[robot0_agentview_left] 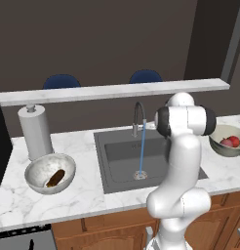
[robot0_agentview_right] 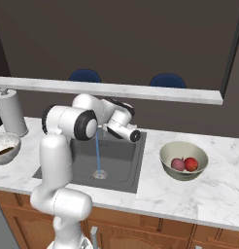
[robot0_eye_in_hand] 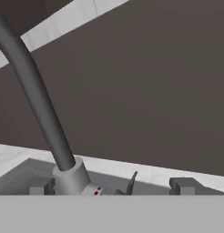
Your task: Pick the onions from the sink and place them in one bowl. Place the sweet potato in the other bowl. Then turn off the sink faucet.
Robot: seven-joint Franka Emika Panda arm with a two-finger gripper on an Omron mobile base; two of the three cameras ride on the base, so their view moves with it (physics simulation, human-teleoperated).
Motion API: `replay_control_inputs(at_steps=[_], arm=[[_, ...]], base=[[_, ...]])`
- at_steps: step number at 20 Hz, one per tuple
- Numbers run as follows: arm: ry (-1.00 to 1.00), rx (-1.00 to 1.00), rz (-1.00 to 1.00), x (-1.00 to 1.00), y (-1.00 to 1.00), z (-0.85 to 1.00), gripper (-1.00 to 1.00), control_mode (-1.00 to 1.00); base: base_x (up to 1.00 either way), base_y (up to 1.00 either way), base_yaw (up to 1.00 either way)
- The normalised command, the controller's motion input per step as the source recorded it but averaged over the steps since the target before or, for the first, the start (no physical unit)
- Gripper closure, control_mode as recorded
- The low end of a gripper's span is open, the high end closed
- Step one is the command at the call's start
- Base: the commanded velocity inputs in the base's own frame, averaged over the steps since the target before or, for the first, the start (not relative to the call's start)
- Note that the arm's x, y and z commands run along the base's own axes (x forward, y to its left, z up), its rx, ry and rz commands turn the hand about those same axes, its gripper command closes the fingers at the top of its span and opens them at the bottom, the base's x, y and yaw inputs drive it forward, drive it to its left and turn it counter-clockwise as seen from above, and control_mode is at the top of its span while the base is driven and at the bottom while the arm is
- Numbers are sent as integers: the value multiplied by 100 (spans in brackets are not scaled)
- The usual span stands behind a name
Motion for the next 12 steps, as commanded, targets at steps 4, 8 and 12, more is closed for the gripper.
replay_control_inputs(at_steps=[4, 8, 12], arm=[[0, 0, 1, 19, 0, -18, -100, -100], [0, 0, 0, 17, 0, -17, -100, -100], [0, 0, 0, 15, 0, -13, -100, -100]], base=[[0, 0, 0], [0, 0, 0], [0, 0, 0]])
